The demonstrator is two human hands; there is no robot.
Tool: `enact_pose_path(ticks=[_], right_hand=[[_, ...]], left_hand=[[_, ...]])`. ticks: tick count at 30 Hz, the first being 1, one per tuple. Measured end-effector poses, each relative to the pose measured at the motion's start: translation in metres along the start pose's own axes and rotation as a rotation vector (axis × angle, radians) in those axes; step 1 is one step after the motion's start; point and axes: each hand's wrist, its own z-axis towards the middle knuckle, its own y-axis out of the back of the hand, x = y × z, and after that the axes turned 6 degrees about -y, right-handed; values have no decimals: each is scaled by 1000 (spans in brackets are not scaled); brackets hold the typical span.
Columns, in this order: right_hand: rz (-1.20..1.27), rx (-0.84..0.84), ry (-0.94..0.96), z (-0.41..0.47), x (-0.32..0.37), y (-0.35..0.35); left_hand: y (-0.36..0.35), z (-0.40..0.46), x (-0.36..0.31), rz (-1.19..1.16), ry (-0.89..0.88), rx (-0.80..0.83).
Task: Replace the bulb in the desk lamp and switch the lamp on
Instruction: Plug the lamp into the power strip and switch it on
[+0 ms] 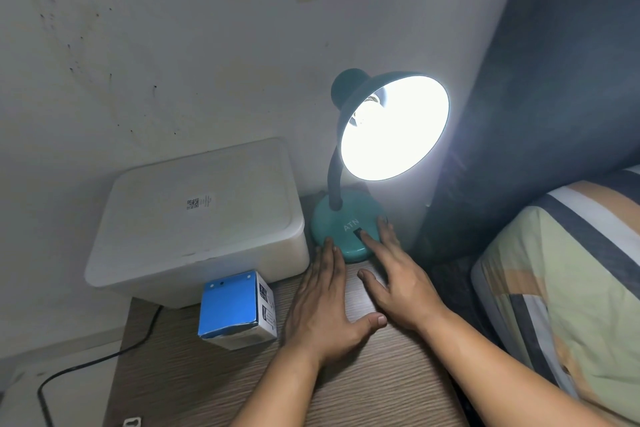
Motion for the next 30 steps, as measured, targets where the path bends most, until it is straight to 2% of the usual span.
enact_pose_path(ticks=[30], right_hand=[[-5,-21,20,-2,7,4]], left_hand=[[3,-2,-1,-25,-7,-12]])
